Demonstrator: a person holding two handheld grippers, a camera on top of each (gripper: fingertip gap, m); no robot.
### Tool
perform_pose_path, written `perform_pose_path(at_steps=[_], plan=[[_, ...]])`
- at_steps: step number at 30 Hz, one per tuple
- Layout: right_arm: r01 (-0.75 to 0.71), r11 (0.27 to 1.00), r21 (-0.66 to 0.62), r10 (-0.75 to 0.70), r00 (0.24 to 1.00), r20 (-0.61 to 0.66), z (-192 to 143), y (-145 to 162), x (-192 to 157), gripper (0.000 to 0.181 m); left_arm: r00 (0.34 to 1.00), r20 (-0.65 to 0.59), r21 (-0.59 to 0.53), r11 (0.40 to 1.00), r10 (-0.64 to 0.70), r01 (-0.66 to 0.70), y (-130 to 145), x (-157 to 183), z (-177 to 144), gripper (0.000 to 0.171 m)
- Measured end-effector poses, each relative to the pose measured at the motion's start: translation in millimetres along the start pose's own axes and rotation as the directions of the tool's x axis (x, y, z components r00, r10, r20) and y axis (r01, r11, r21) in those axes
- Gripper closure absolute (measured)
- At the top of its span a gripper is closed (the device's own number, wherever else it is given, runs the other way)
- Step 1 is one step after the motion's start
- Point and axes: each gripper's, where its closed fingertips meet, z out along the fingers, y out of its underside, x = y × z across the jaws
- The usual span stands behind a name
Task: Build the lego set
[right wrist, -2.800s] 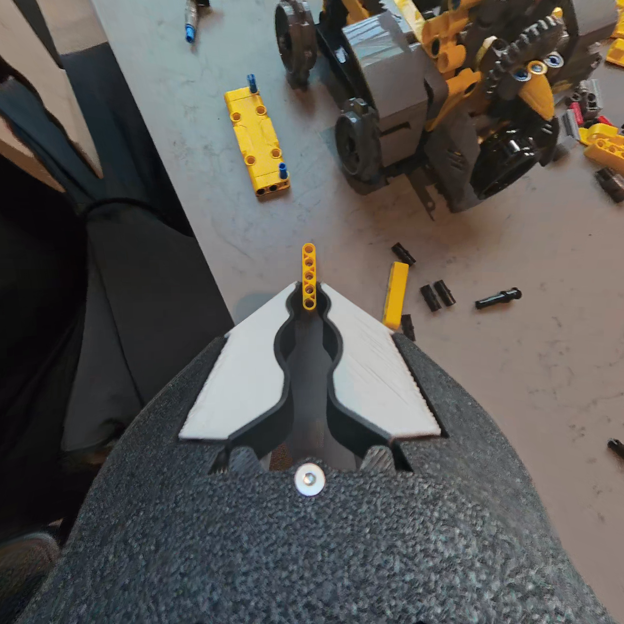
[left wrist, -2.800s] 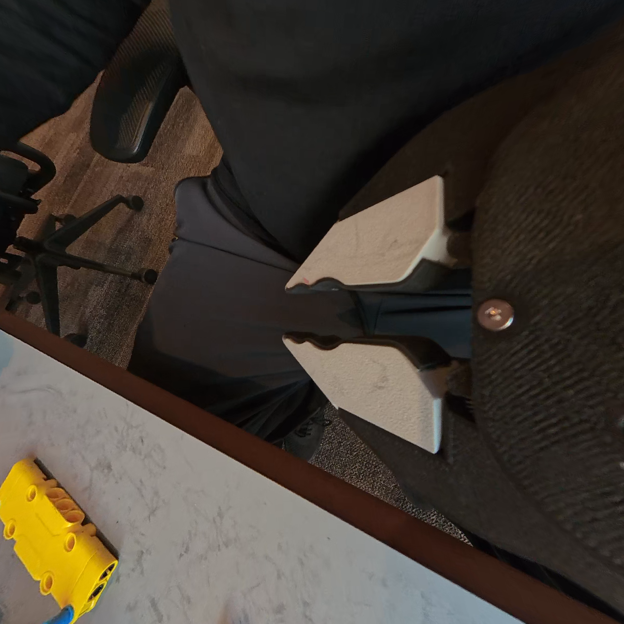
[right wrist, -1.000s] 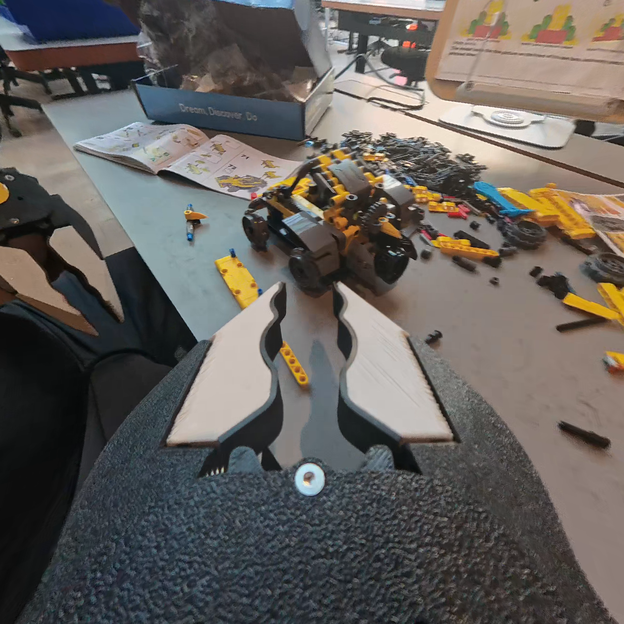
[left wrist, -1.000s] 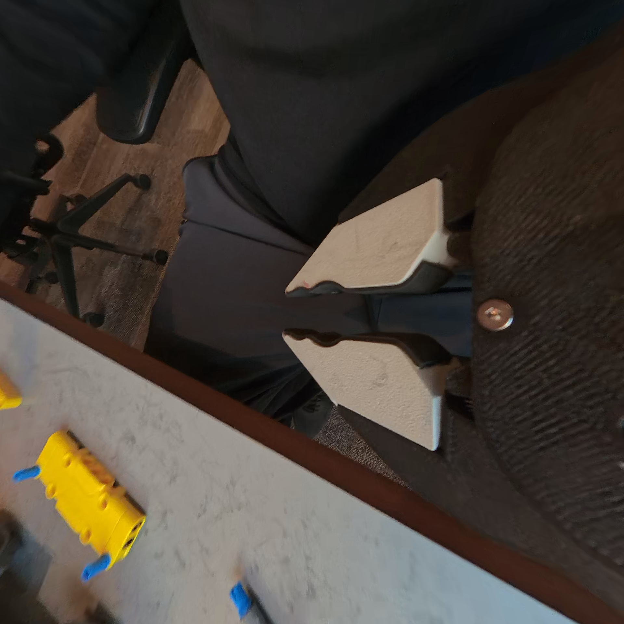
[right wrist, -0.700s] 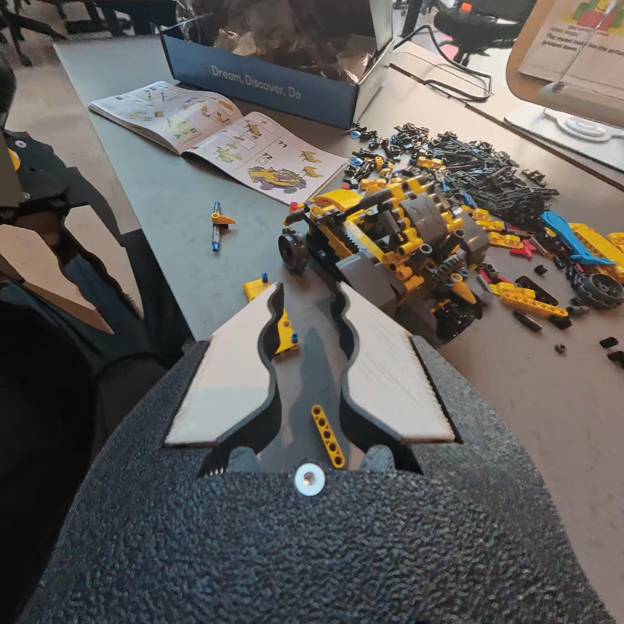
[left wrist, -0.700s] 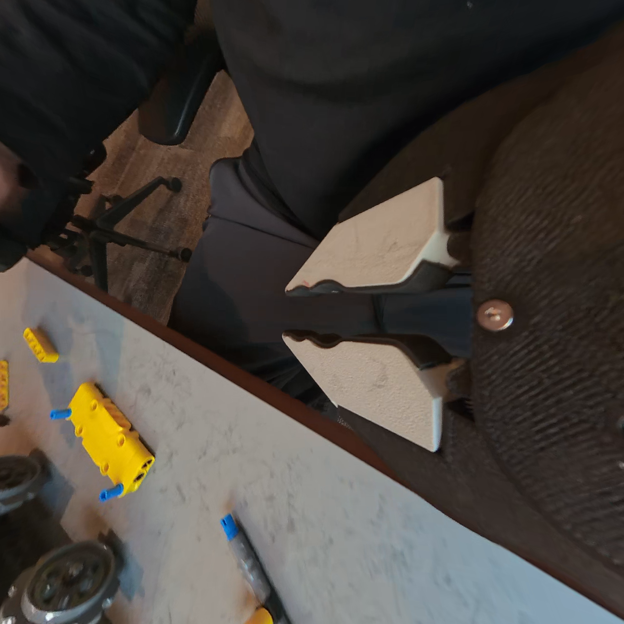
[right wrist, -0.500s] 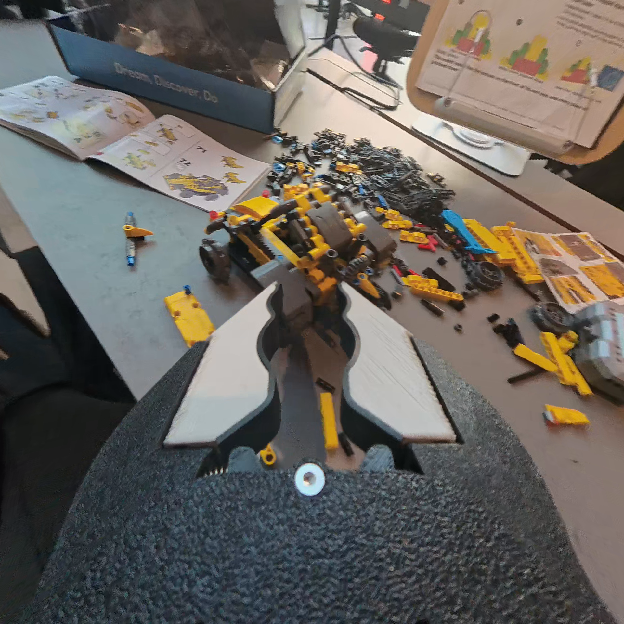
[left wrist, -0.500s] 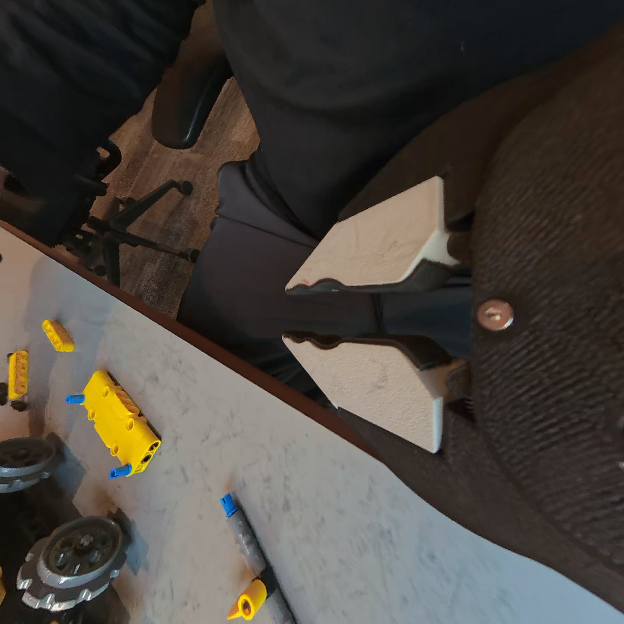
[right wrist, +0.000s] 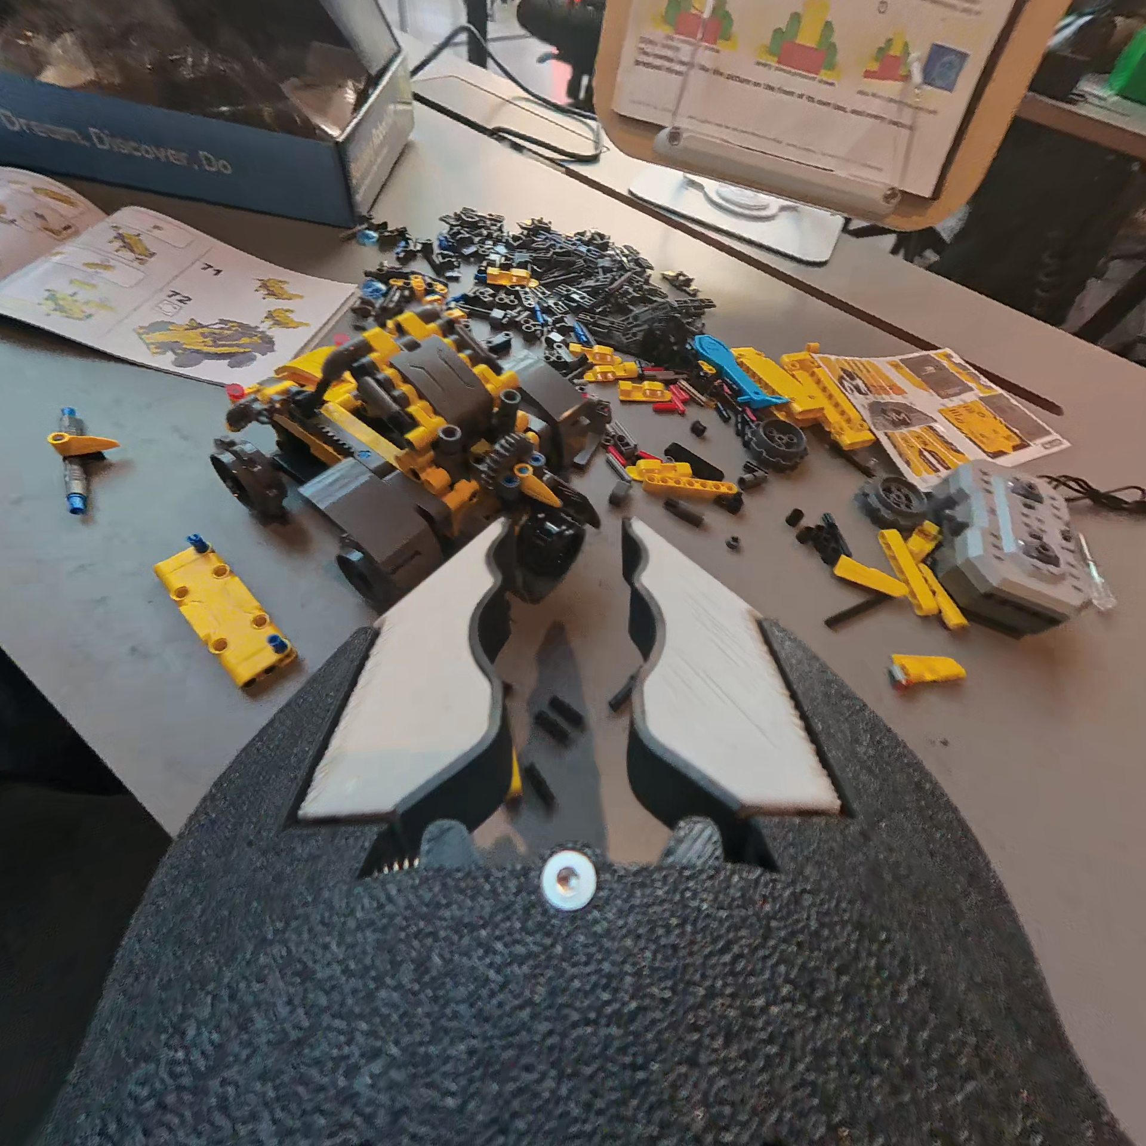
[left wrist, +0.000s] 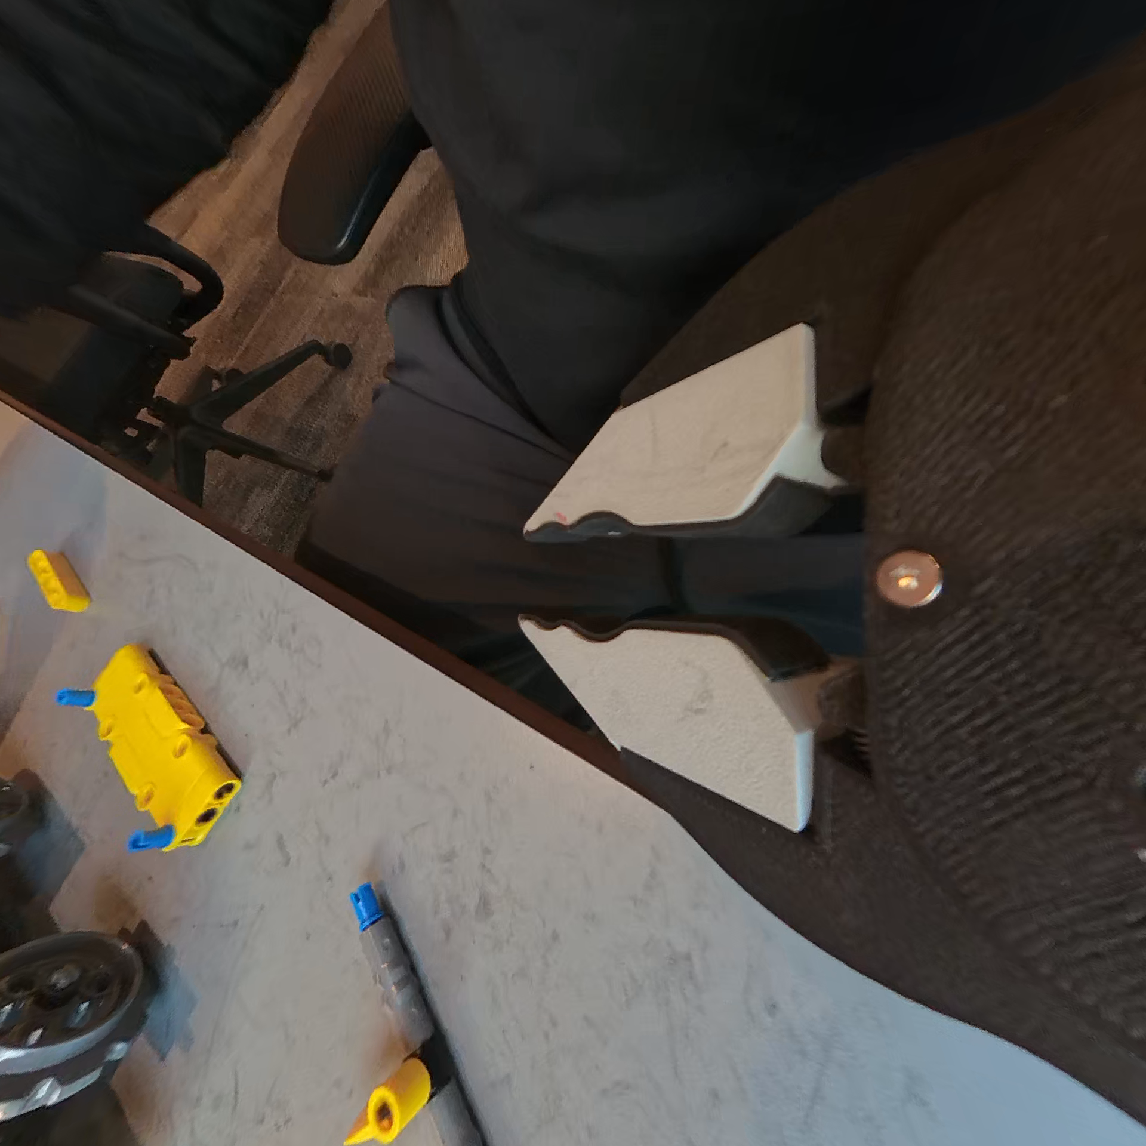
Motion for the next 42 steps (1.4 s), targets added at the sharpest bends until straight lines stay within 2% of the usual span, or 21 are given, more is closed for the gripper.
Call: perform_pose_path(at_steps=[5,10,14,17,19,22,25,26,29,32,35,39,42], plan=[[0.093,0.996,-0.002,-0.093,0.994,0.051,14.5,-11.7,-20.8,0.146,0.999,-0.034,-0.015,1.0,-0.002,0.002,5.4,-0.4,0.4,0.153],[0.05,0.998,-0.039,-0.044,0.989,0.138,23.9,-17.9,-30.6,0.147,0.995,-0.093,-0.029,0.999,-0.02,0.018,13.5,-1.7,0.2,0.154],[0.047,0.99,-0.131,-0.028,0.99,0.142,18.7,-9.6,-31.3,0.147,0.993,-0.113,0.003,0.999,0.045,-0.045,2.4,-0.1,-6.2,0.148],[-0.004,0.984,-0.177,0.03,0.99,0.141,9.2,0.6,-35.7,0.151,0.985,-0.109,0.068,0.989,0.137,-0.13,-13.9,8.8,-13.6,0.146],[-0.025,0.978,-0.205,0.072,0.971,0.229,-1.6,9.4,-57.2,0.158,0.983,-0.112,0.076,0.987,0.149,-0.141,-14.6,13.0,-14.7,0.146],[0.041,0.976,-0.213,0.052,0.909,0.413,-22.4,16.9,-110.5,0.155,0.987,-0.094,0.048,0.991,0.128,-0.124,-12.3,12.1,-13.8,0.146],[0.134,0.976,-0.171,-0.005,0.799,0.601,-42.4,16.0,-163.0,0.155,0.993,-0.05,0.07,0.992,0.107,-0.104,-21.5,10.0,-14.6,0.147],[0.159,0.972,-0.176,-0.011,0.773,0.635,-45.1,16.4,-172.4,0.155,0.994,-0.031,0.077,0.992,0.101,-0.098,-24.6,7.9,-13.9,0.147],[0.23,0.962,-0.147,-0.084,0.764,0.64,-37.6,11.0,-179.4,0.145,0.992,0.057,0.078,0.99,0.114,-0.118,-28.9,-4.9,-9.9,0.146],[0.273,0.954,-0.127,-0.161,0.82,0.549,-21.2,3.2,-165.1,0.146,0.986,0.11,0.117,0.984,0.122,-0.135,-39.8,-7.4,-9.6,0.147],[0.277,0.95,-0.146,-0.175,0.857,0.485,-18.5,9.5,-141.6,0.146,0.981,0.156,0.142,0.981,0.113,-0.135,-51.6,-6.5,-9.6,0.146],[0.235,0.951,-0.203,-0.142,0.91,0.389,-28.7,30.9,-96.2,0.147,0.976,0.189,0.138,0.981,0.11,-0.137,-63.0,-3.7,1.1,0.146],[0.21,0.943,-0.259,-0.133,0.949,0.286,-43.9,48.7,-52.6,0.147,0.98,0.163,0.132,0.982,0.114,-0.137,-75.5,5.3,18.7,0.146]])
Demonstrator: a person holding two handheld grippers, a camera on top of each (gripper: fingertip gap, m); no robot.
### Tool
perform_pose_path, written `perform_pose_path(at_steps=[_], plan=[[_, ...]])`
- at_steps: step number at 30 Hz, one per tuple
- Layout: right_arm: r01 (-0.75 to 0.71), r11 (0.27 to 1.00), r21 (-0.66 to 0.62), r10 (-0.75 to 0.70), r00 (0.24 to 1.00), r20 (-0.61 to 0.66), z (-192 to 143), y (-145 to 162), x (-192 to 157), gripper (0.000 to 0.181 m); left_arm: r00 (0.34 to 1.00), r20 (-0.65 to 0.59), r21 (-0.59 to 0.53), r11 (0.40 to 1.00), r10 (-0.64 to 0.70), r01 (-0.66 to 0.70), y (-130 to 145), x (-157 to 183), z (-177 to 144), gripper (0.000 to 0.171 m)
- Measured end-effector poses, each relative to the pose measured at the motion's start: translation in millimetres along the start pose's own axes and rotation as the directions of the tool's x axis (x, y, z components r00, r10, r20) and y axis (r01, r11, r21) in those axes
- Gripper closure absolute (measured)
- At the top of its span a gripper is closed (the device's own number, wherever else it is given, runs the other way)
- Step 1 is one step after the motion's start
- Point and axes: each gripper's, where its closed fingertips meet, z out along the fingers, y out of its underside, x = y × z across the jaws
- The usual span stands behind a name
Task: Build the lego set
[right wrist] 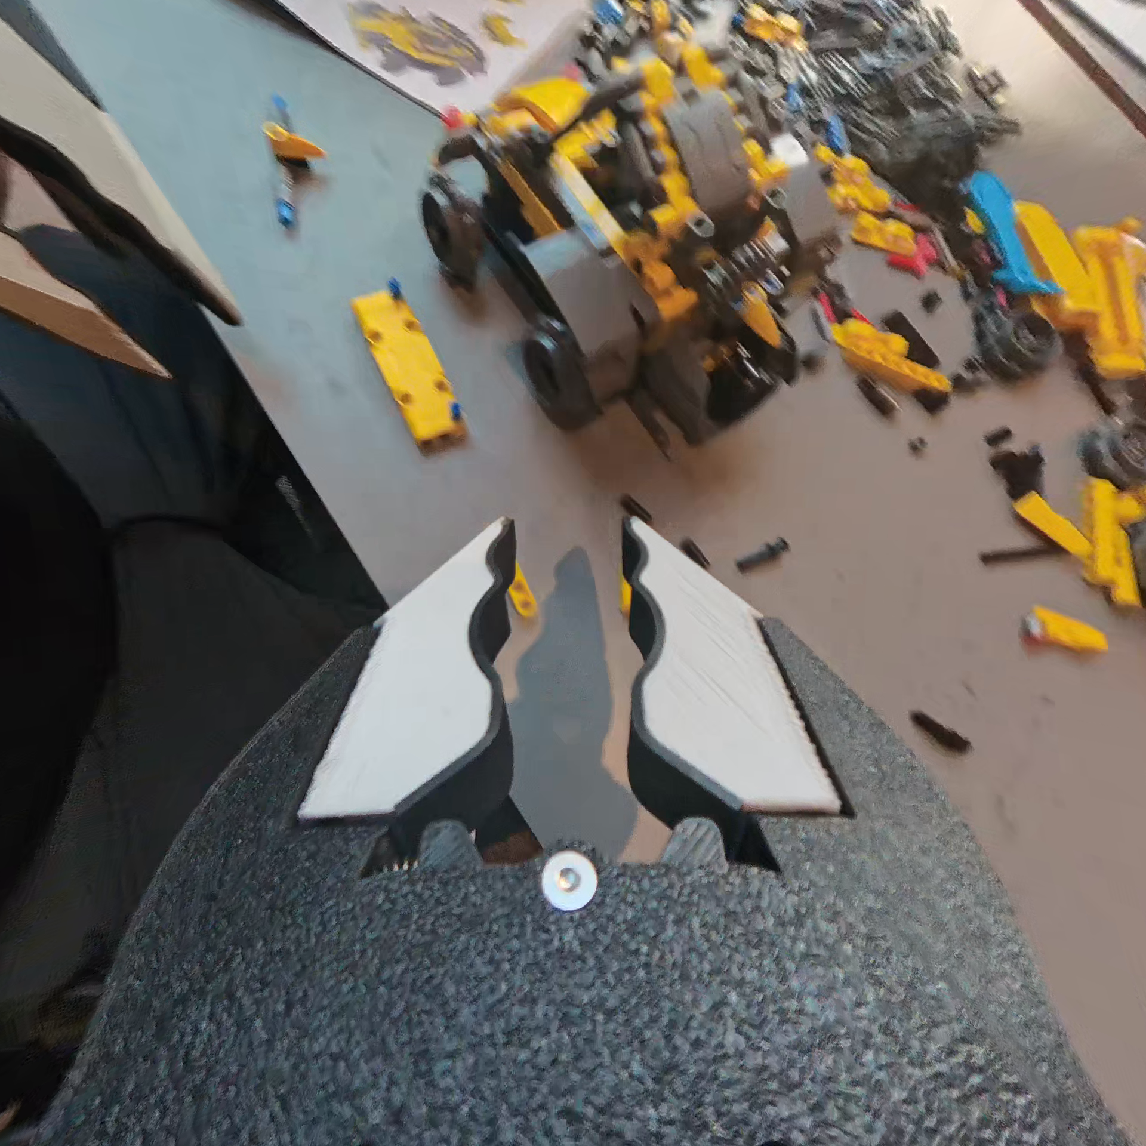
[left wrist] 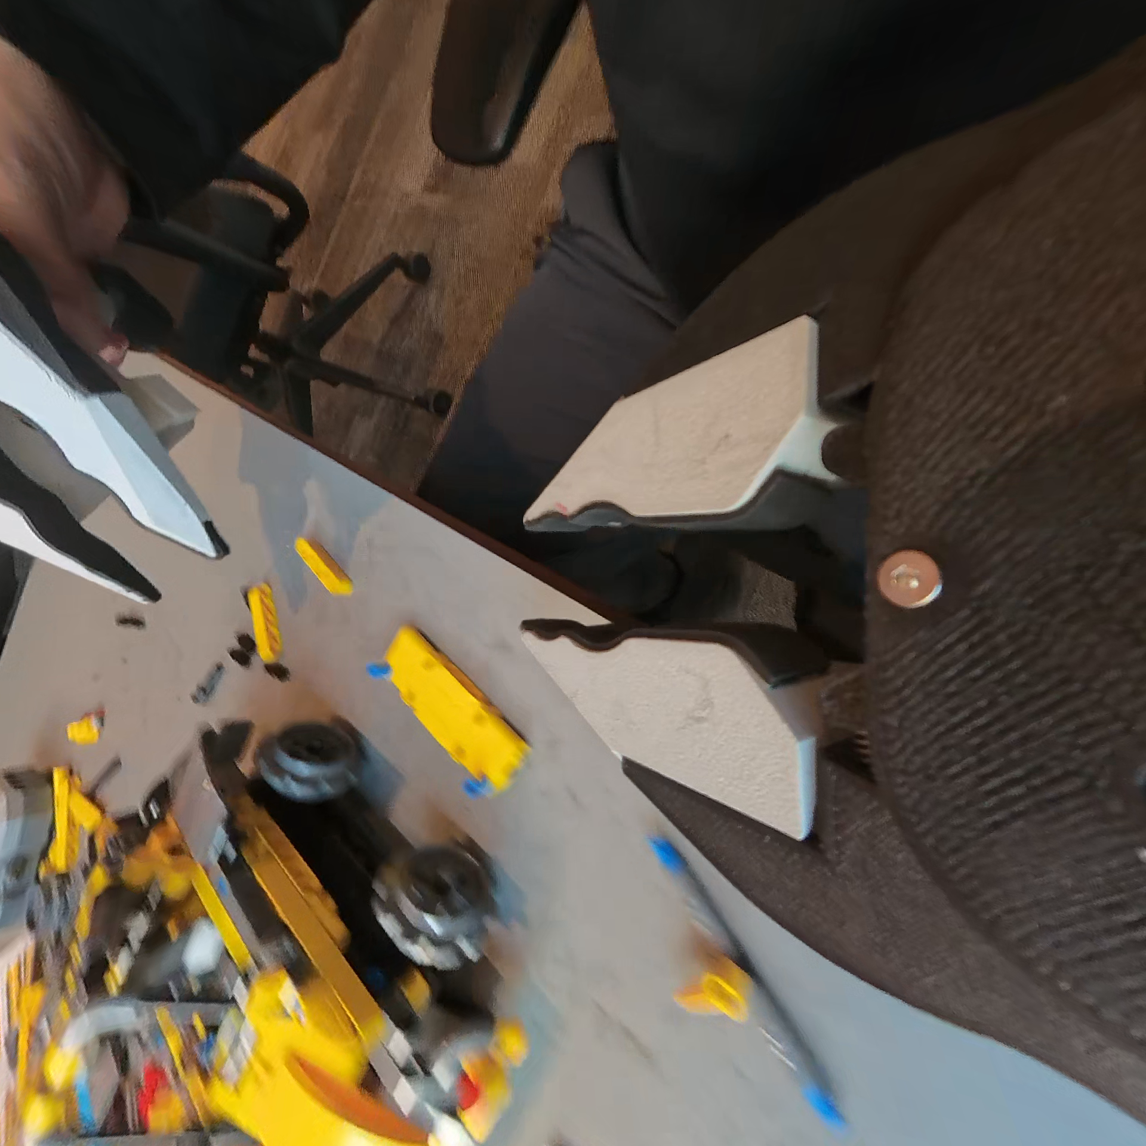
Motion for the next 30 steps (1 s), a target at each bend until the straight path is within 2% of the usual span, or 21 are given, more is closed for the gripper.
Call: perform_pose_path(at_steps=[3,6,10,15,19,23,27,30], plan=[[-0.045,0.998,-0.044,0.04,0.994,-0.099,-21.1,31.9,32.1,0.147,0.999,-0.051,-0.014,1.0,0.008,-0.009,-9.5,14.7,19.8,0.146],[-0.119,0.992,-0.034,0.113,0.982,-0.152,-36.0,52.3,52.6,0.148,0.997,-0.075,-0.04,0.999,0.026,-0.029,-13.5,21.3,34.1,0.146],[-0.197,0.98,-0.006,0.191,0.961,-0.2,-37.8,65.1,73.1,0.15,0.997,-0.06,-0.066,0.997,0.039,-0.043,-12.5,15.8,41.9,0.146],[-0.247,0.969,0.021,0.247,0.954,-0.169,-28.3,64.9,85.5,0.152,0.999,-0.037,-0.079,0.997,0.016,-0.019,-5.7,8.8,38.3,0.148],[-0.239,0.971,0.022,0.24,0.968,-0.074,-17.8,60.0,78.2,0.154,1.0,-0.022,-0.114,0.993,0.013,-0.016,6.2,6.9,35.4,0.148],[-0.25,0.968,0.01,0.249,0.965,0.079,1.0,47.4,50.0,0.16,1.0,-0.009,-0.113,0.993,0.016,-0.017,9.7,5.9,33.0,0.151],[-0.186,0.982,-0.043,0.188,0.98,0.063,13.8,51.8,44.2,0.172,1.0,-0.014,-0.105,0.994,-0.001,-0.001,10.5,7.0,31.4,0.152],[-0.157,0.986,-0.054,0.161,0.984,0.075,15.5,52.3,42.3,0.171,1.0,-0.019,-0.107,0.994,0.006,-0.008,11.5,7.6,29.7,0.153]])
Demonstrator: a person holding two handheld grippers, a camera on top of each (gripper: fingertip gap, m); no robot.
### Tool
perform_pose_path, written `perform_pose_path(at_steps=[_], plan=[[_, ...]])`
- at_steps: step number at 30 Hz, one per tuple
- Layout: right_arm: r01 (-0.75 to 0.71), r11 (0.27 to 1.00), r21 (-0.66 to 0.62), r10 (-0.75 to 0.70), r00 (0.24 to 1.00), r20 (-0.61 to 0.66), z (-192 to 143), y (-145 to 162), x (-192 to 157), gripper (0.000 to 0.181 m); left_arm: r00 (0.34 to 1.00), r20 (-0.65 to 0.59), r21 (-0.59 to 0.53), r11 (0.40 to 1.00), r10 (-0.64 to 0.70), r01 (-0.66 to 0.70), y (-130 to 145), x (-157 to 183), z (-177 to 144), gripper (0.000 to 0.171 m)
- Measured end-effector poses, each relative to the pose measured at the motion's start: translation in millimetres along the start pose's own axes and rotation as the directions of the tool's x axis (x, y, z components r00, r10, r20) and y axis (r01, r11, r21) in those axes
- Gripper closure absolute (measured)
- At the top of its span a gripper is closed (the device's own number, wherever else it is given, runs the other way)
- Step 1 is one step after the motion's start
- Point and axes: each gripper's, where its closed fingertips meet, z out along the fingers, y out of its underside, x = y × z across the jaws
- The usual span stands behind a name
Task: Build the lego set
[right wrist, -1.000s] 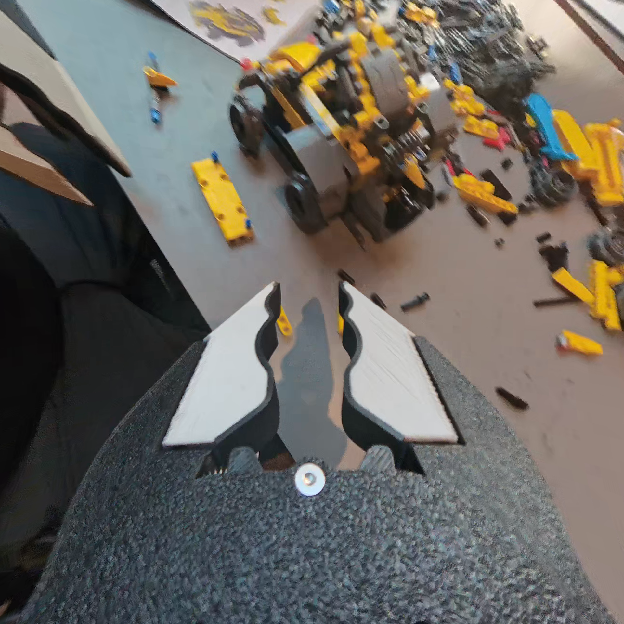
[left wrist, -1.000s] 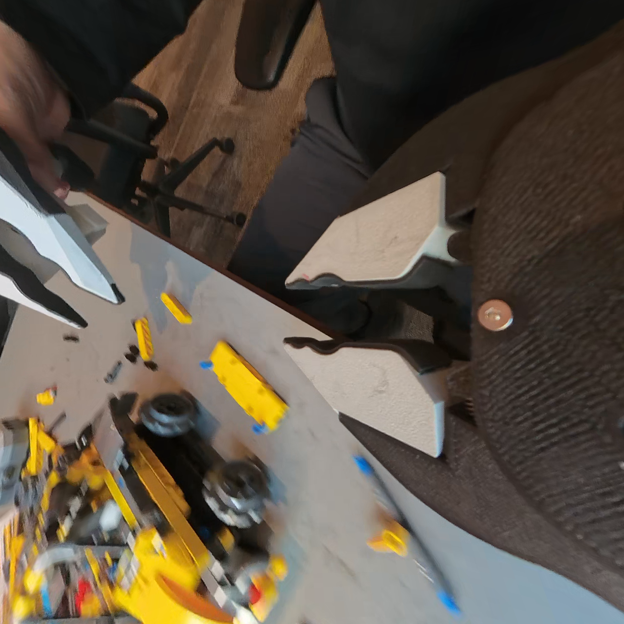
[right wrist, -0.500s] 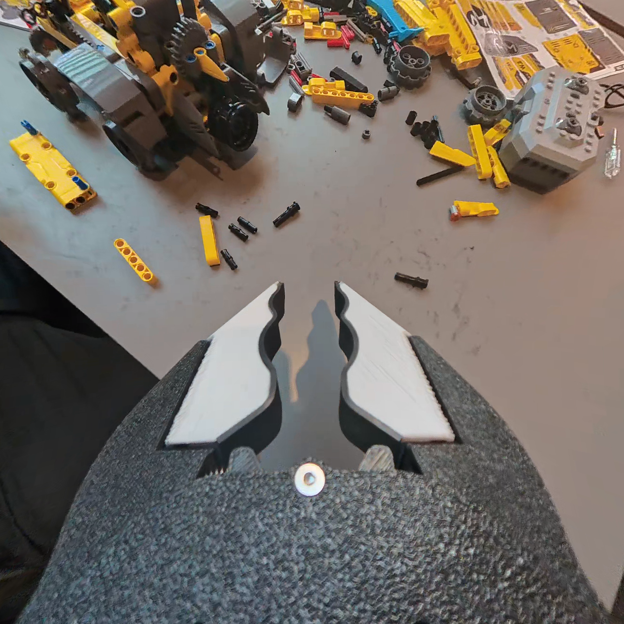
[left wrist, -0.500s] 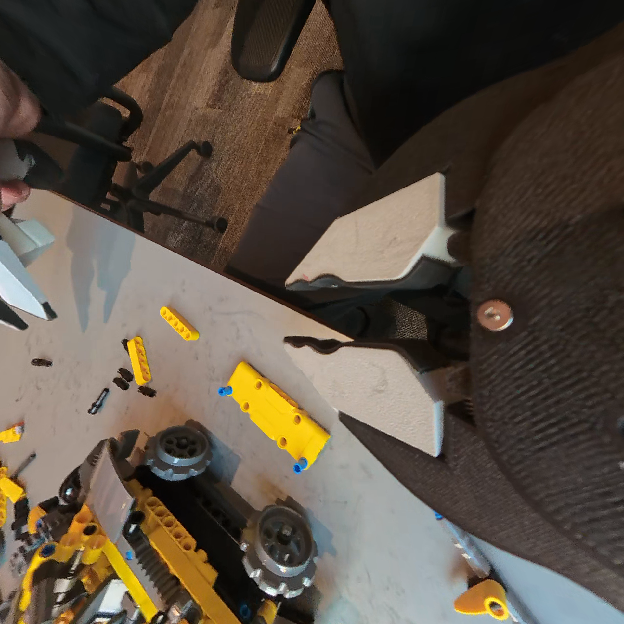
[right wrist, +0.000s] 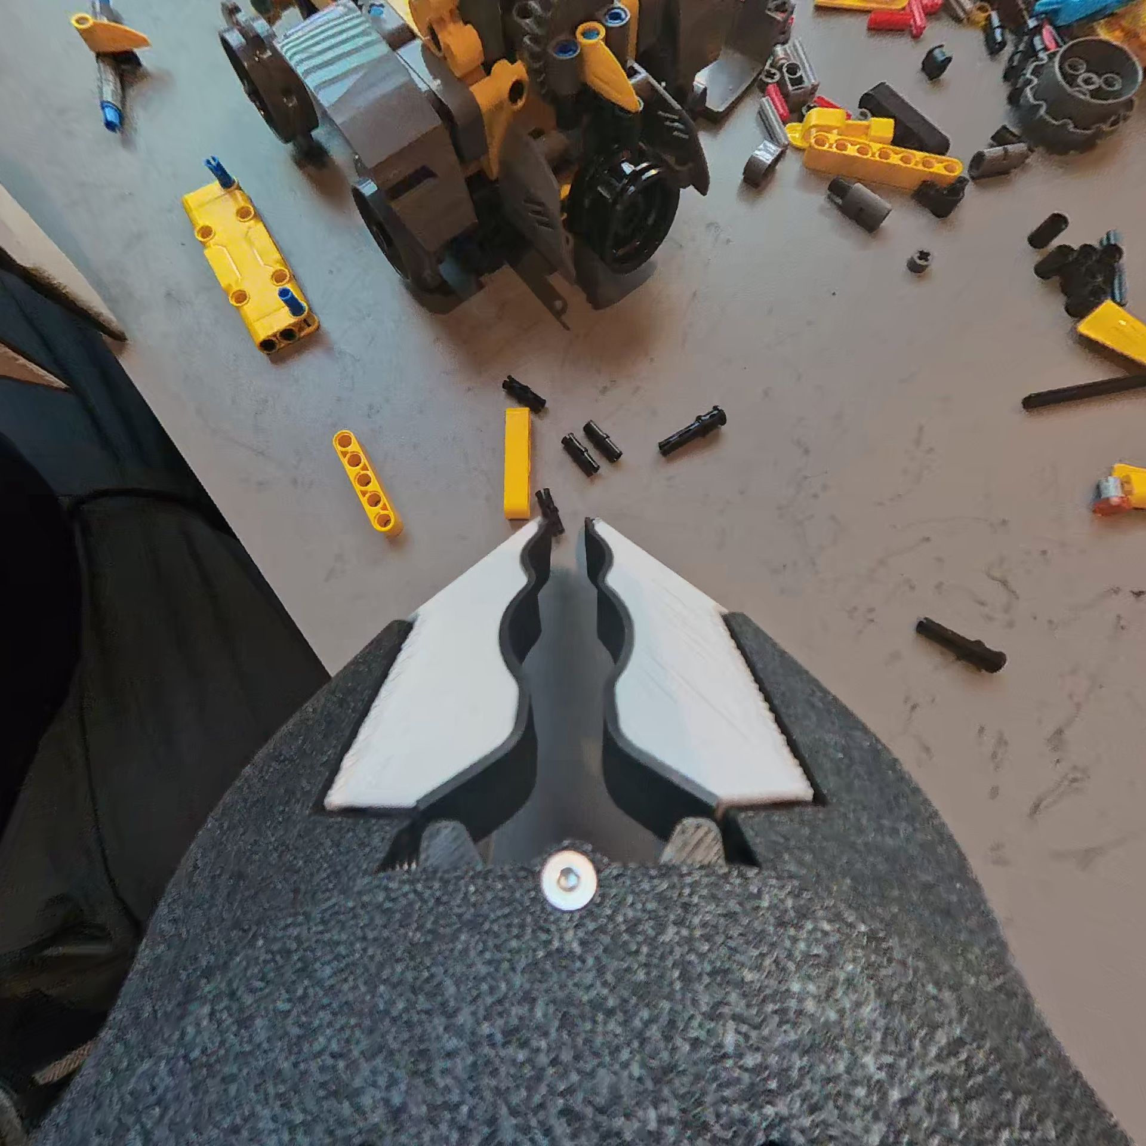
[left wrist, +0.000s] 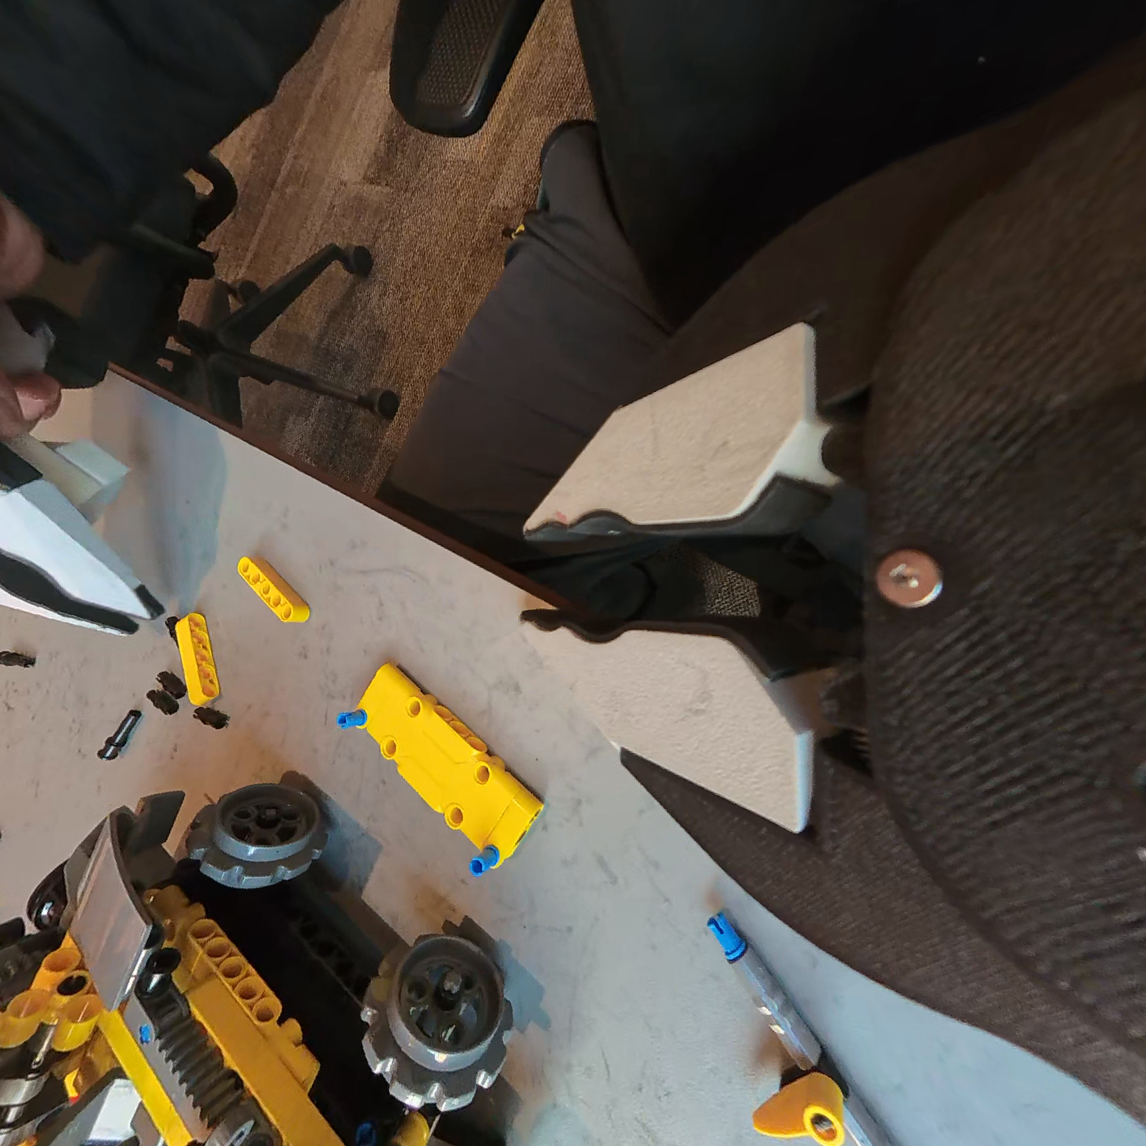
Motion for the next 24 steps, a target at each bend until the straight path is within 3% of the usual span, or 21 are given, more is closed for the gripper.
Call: perform_pose_path(at_steps=[8,15,24], plan=[[0.001,1.0,-0.001,-0.001,0.997,0.074,11.1,2.3,-2.5,0.178,0.998,-0.067,-0.021,1.0,0.017,-0.018,-2.3,8.1,4.2,0.15],[0.064,0.998,0.0,-0.064,0.995,0.077,10.0,1.4,1.4,0.171,0.994,-0.105,-0.041,0.999,0.022,-0.026,-5.0,12.3,8.9,0.15],[0.008,1.0,0.0,-0.008,0.993,0.121,16.8,-4.1,1.5,0.174,0.995,-0.097,-0.031,0.999,0.001,-0.004,-5.7,10.5,9.1,0.151]])
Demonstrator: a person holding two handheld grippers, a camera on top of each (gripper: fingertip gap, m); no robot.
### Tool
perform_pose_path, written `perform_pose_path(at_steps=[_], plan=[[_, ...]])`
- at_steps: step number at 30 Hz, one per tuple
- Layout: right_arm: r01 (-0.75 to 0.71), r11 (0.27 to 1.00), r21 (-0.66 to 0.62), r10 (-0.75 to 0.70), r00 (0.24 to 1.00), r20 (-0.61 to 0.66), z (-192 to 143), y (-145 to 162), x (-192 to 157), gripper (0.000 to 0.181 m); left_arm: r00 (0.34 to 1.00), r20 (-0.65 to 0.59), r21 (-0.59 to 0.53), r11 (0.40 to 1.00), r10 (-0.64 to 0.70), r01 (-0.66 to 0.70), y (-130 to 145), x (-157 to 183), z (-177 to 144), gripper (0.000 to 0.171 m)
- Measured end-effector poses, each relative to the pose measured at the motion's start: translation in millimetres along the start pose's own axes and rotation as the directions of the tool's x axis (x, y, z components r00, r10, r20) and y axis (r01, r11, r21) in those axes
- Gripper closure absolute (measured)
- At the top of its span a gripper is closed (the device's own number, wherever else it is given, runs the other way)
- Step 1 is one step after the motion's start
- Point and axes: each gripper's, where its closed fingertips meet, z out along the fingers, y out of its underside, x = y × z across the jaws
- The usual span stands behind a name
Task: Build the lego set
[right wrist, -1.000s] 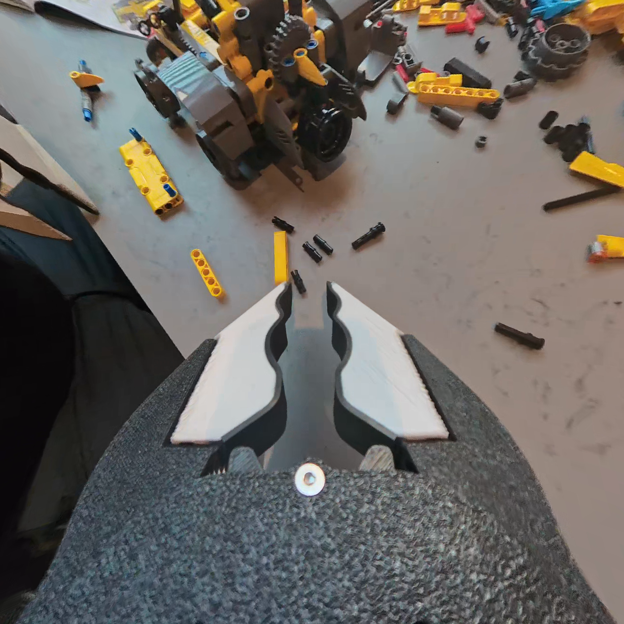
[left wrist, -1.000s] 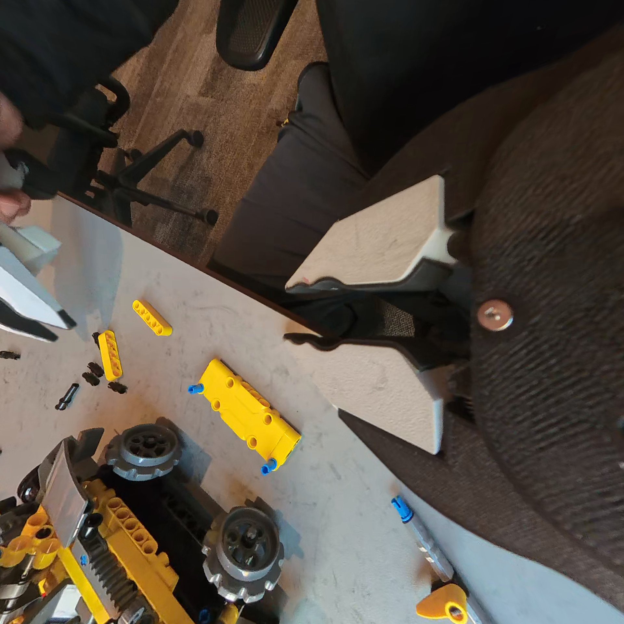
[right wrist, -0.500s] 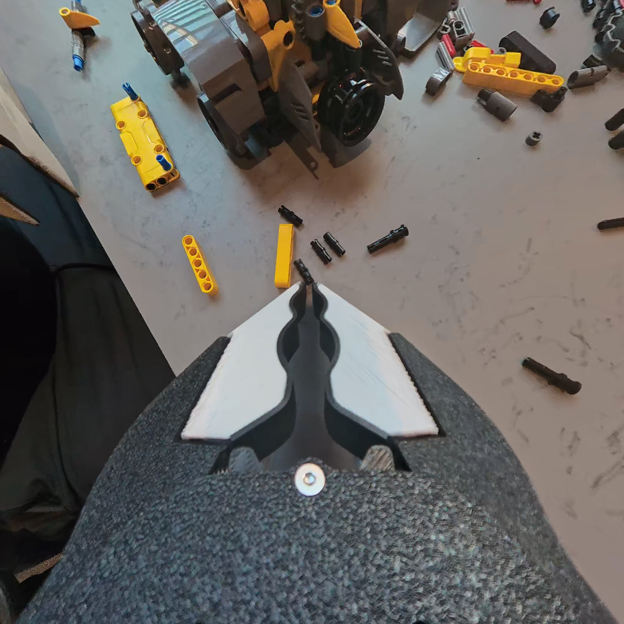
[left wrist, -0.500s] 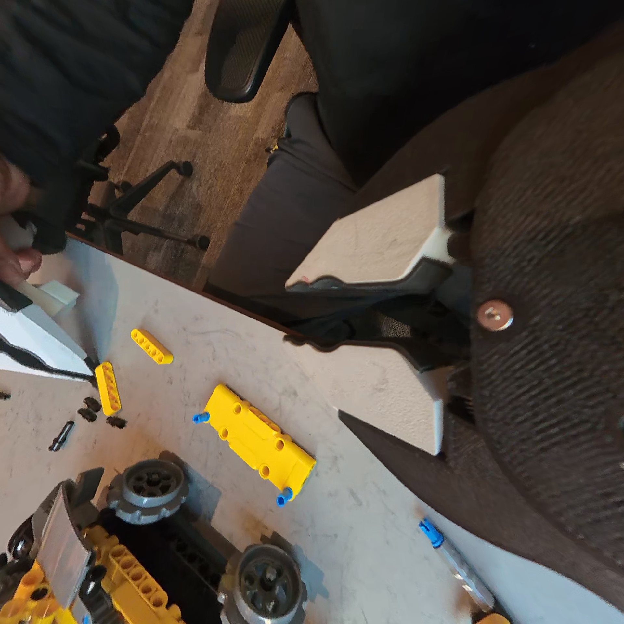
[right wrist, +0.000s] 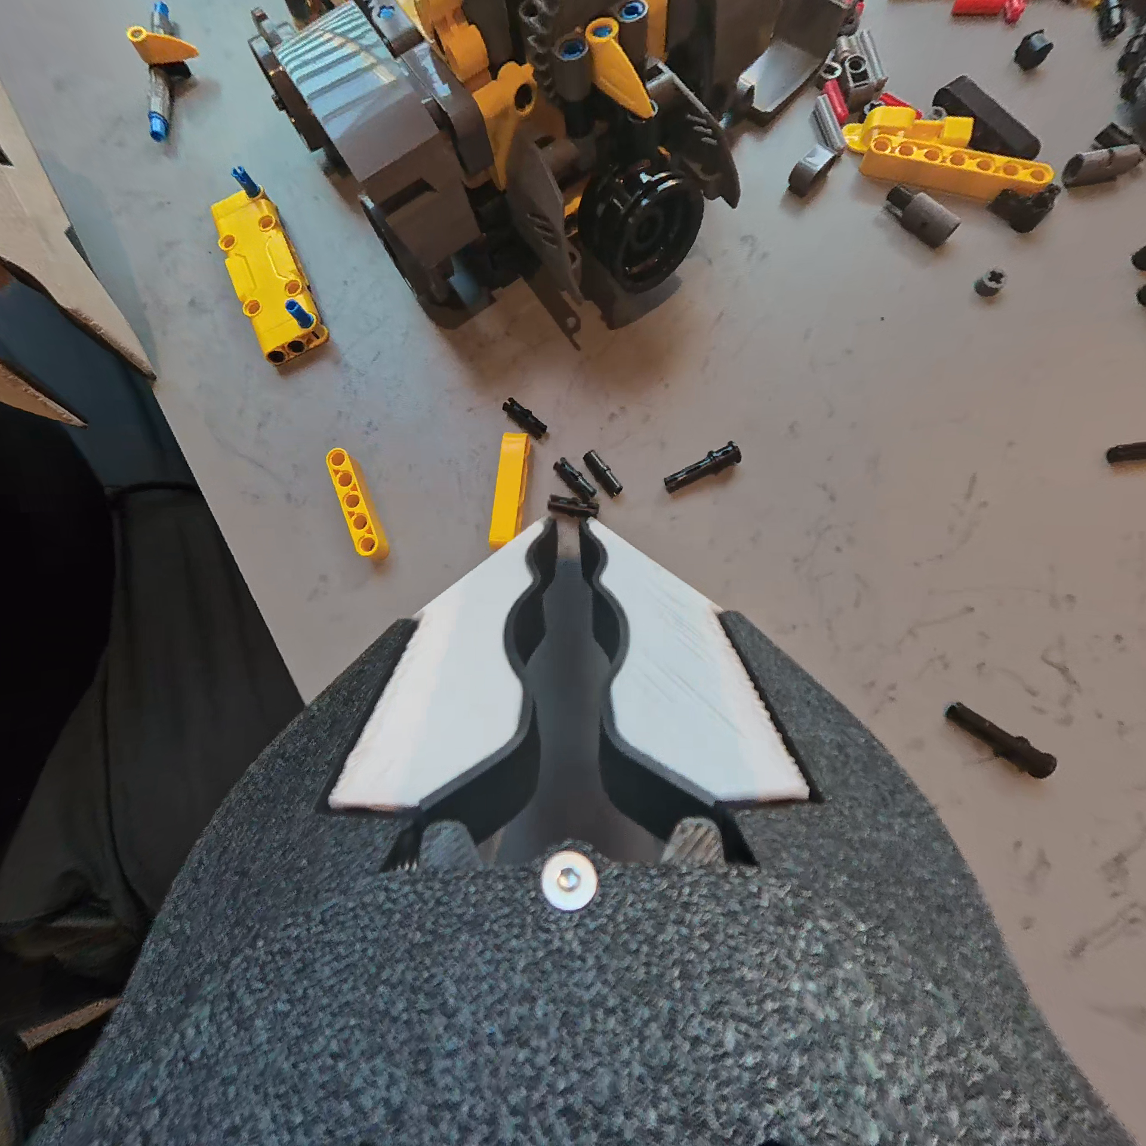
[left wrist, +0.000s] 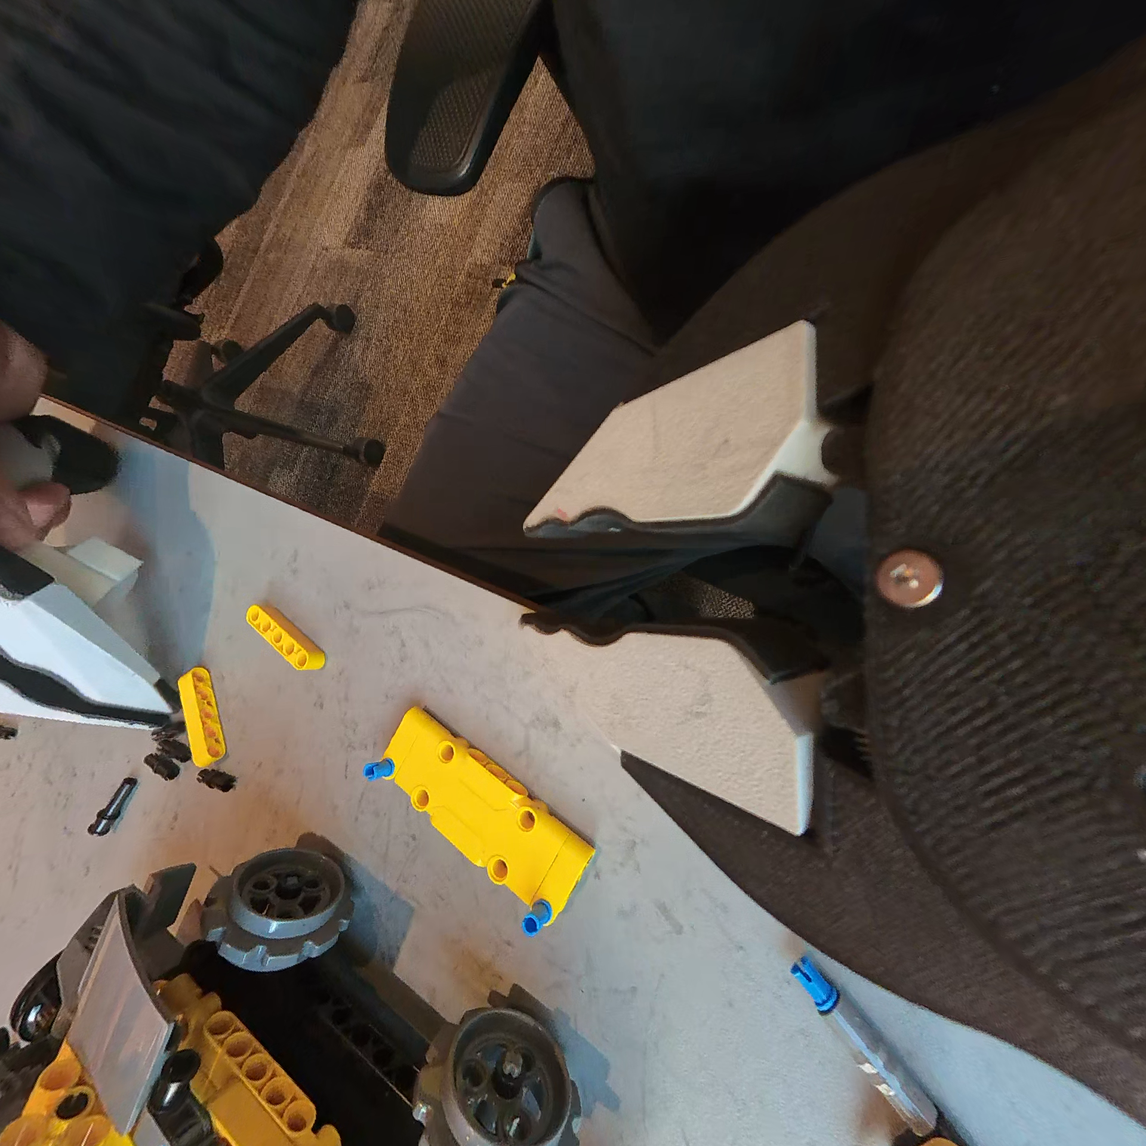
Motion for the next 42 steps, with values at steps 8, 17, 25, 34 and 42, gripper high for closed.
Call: perform_pose_path(at_steps=[8,17,25,34,42], plan=[[-0.027,0.999,0.017,0.028,0.998,-0.049,-3.3,0.7,2.6,0.161,1.0,-0.002,-0.003,1.0,0.008,-0.008,0.6,0.1,-0.7,0.151],[0.009,0.999,-0.04,-0.011,0.998,-0.058,-2.8,1.5,11.5,0.164,1.0,-0.009,-0.007,1.0,-0.007,0.007,6.8,4.5,0.8,0.153],[0.0,1.0,0.012,0.001,0.998,-0.058,-1.4,0.1,9.1,0.177,1.0,-0.009,-0.01,1.0,0.011,-0.011,3.6,5.4,-0.6,0.152],[0.006,0.993,0.119,-0.017,0.996,0.092,-24.1,-33.7,-48.5,0.177,0.97,0.049,0.051,0.969,0.239,-0.241,-32.3,-4.3,-11.4,0.167],[0.062,0.997,0.055,-0.077,0.947,0.312,-8.1,-51.7,-131.3,0.177,0.856,0.109,0.034,0.859,0.506,-0.512,-61.4,-9.9,4.5,0.164]])
